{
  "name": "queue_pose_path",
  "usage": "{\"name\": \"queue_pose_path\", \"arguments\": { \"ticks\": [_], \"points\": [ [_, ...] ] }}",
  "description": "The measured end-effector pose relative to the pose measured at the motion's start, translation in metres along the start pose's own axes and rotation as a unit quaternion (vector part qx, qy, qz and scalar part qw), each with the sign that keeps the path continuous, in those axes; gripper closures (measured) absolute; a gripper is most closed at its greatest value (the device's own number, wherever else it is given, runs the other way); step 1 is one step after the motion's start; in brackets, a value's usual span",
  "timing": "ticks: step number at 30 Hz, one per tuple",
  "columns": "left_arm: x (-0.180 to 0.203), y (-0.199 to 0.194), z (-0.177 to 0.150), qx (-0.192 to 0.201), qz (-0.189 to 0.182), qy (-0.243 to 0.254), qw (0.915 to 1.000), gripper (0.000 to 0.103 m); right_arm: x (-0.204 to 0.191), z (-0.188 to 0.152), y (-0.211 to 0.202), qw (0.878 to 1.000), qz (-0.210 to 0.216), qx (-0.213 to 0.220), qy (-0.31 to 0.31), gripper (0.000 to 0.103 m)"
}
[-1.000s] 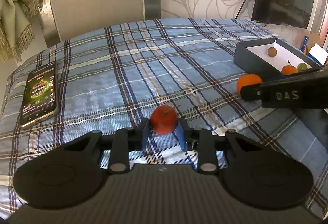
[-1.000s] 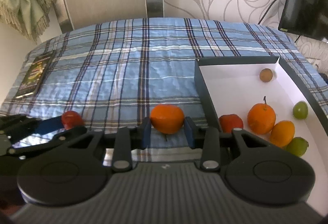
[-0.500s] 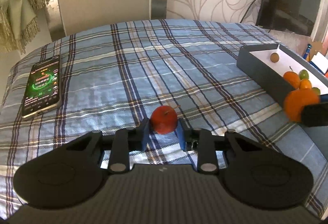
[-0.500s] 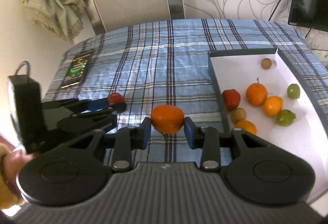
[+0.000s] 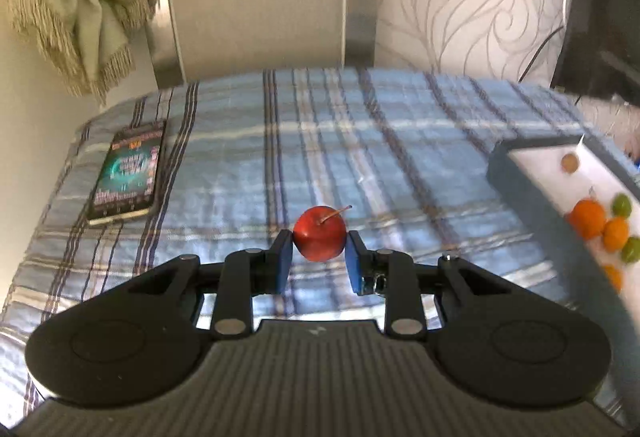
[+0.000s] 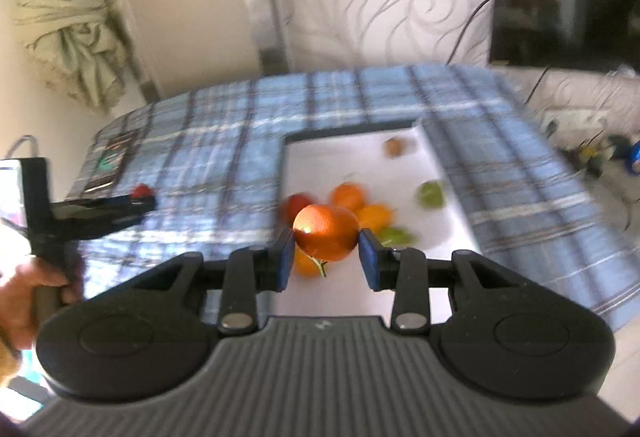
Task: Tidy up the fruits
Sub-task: 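Carry the red apple in the left gripper over the tray while the right carries the orange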
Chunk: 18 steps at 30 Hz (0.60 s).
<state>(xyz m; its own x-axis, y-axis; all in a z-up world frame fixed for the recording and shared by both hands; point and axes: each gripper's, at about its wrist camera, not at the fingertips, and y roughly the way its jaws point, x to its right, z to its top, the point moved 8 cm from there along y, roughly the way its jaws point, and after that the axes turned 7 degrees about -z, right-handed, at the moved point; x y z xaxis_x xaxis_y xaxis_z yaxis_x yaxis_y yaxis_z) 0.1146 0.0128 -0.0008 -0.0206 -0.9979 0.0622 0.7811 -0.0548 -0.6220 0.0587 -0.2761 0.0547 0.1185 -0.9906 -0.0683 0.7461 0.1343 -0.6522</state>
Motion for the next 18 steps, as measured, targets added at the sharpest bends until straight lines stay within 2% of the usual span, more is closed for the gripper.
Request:
{"name": "queue_pose_path", "arguments": {
  "ticks": [3,8,14,18],
  "points": [
    [0.023,-0.013,0.007,0.017,-0.002,0.008,0.9998,0.070,0.022,-0.002,0.006,1.000,-0.004,0.007,0.003,0.065],
    [0.078,-0.031,0.009,0.024,-0.031,0.019,0.9990,0.070,0.040,-0.018,0.018,1.000,0.002,-0.006,0.003,0.065],
    [0.153,-0.038,0.001,0.017,-0.082,0.024,0.9962,0.070,0.052,-0.031,0.017,1.000,0.022,-0.012,-0.012,0.065],
    [0.190,-0.034,-0.012,0.008,-0.100,0.030,0.9944,0.070,0.059,-0.036,0.010,0.999,0.033,-0.009,-0.020,0.065]
  ]
}}
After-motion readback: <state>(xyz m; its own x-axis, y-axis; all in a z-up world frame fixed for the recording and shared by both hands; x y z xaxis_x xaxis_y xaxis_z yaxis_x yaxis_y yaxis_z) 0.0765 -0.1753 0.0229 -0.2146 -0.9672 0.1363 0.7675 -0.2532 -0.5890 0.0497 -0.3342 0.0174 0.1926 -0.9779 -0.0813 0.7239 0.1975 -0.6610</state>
